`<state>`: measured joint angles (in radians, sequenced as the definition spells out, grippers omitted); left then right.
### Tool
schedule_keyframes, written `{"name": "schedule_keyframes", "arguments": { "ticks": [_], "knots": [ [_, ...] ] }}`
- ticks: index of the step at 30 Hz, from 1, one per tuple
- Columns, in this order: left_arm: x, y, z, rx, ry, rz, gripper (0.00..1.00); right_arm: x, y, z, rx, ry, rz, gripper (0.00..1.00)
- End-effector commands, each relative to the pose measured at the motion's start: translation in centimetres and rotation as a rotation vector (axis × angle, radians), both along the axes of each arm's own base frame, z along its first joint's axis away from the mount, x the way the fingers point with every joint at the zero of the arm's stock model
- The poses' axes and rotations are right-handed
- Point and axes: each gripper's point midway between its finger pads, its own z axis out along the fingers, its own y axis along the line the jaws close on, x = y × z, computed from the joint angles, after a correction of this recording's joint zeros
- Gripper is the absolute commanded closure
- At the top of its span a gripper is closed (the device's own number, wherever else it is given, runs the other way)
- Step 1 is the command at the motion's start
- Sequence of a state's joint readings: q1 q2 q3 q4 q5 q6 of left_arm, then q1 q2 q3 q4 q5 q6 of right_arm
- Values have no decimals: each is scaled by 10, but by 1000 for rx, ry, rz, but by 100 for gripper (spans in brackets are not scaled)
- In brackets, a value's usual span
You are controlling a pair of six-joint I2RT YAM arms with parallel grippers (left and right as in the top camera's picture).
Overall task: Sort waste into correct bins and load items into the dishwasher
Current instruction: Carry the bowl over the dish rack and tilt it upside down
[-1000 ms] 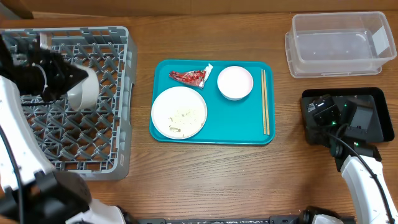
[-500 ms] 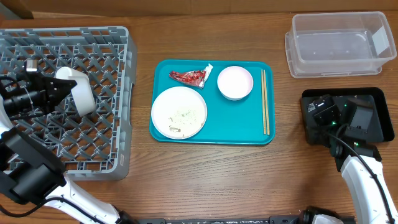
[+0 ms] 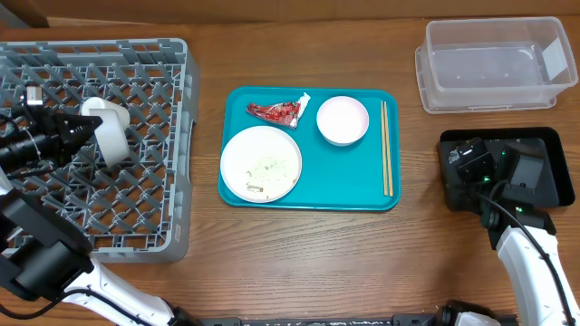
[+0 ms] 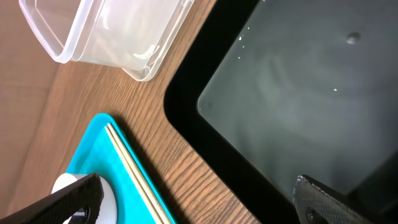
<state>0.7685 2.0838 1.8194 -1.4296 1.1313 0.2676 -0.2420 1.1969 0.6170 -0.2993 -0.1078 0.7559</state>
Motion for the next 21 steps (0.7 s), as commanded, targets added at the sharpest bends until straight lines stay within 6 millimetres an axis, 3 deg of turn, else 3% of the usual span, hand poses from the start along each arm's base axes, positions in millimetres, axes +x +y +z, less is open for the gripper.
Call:
{"name": "schedule_keyframes", "arguments": {
  "ticks": [1, 10, 17, 21],
  "knots": [
    [-8, 13, -28, 81, 96, 0, 96, 7, -2, 14, -9, -40, -1, 0],
    [-2, 6, -12, -7, 32, 12, 96, 7, -2, 14, -9, -40, -1, 0],
    [7, -4, 26, -194, -107, 39, 96, 7, -2, 14, -9, -40, -1, 0],
    [2, -4, 14, -133, -58, 20, 96, 7, -2, 14, -9, -40, -1, 0]
  ]
}}
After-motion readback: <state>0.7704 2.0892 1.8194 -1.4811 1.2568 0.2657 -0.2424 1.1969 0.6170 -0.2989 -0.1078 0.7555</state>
